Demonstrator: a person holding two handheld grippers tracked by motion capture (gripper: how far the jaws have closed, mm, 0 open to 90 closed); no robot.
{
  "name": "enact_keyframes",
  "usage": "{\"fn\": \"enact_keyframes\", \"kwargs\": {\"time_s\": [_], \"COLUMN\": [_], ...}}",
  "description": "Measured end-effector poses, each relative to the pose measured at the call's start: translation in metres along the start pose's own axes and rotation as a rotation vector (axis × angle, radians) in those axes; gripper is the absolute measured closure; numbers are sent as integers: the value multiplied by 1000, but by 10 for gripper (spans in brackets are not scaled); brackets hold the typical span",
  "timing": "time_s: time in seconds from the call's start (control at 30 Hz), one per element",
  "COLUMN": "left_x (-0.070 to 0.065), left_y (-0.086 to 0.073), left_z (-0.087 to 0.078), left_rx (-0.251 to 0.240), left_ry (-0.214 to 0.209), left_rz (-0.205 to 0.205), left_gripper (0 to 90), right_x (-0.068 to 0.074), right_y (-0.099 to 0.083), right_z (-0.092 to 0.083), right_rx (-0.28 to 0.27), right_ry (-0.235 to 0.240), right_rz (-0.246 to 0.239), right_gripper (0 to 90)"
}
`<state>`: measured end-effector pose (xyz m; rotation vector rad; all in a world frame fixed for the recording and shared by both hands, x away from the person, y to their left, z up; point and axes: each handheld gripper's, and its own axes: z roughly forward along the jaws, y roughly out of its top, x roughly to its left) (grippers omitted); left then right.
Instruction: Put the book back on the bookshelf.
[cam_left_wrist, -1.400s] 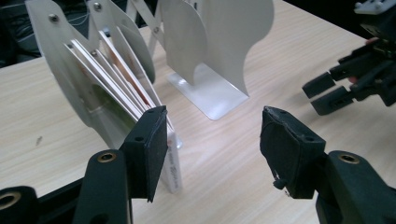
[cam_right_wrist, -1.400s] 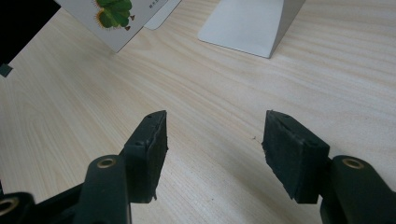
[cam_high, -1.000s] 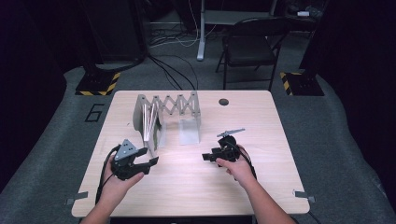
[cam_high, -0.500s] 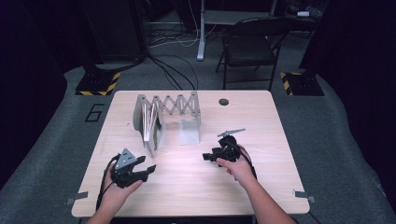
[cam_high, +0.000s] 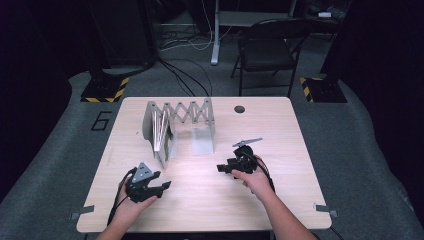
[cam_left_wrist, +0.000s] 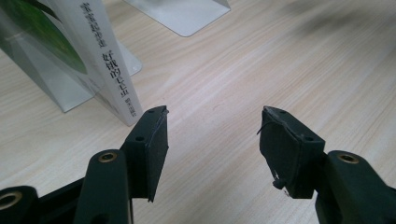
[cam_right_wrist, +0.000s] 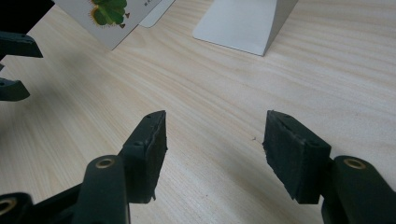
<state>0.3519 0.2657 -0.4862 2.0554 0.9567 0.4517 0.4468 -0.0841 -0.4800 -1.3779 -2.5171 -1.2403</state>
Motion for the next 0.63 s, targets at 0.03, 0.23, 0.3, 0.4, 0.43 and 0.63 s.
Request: {"fn": "enact_keyframes", "kwargs": {"time_s": [0.03, 0.23, 0.3, 0.4, 0.43, 0.63], "left_x": [0, -3, -4, -8, -8, -9], "left_y": [-1, -2, -2, -2, -2, 0], "left_z": [1, 11, 12, 14, 15, 13], "left_rx": [5, 36, 44, 51, 52, 42], "left_ry": [-1, -9, -16, -27, -26, -15], "left_rz": [6, 32, 40, 44, 57, 58], "left_gripper": [421, 421, 421, 421, 421, 422], "right_x": [0, 1, 1, 1, 1, 0], "right_y": [0, 0, -1, -1, -1, -2], "right_z": [0, 2, 2, 3, 2, 1], "right_rx": [1, 5, 5, 6, 12, 9], "right_ry": [0, -3, -3, -2, -3, -8], "right_rz": [0, -16, -19, -17, -7, -8], "right_gripper": [391, 390, 390, 390, 390, 388]}}
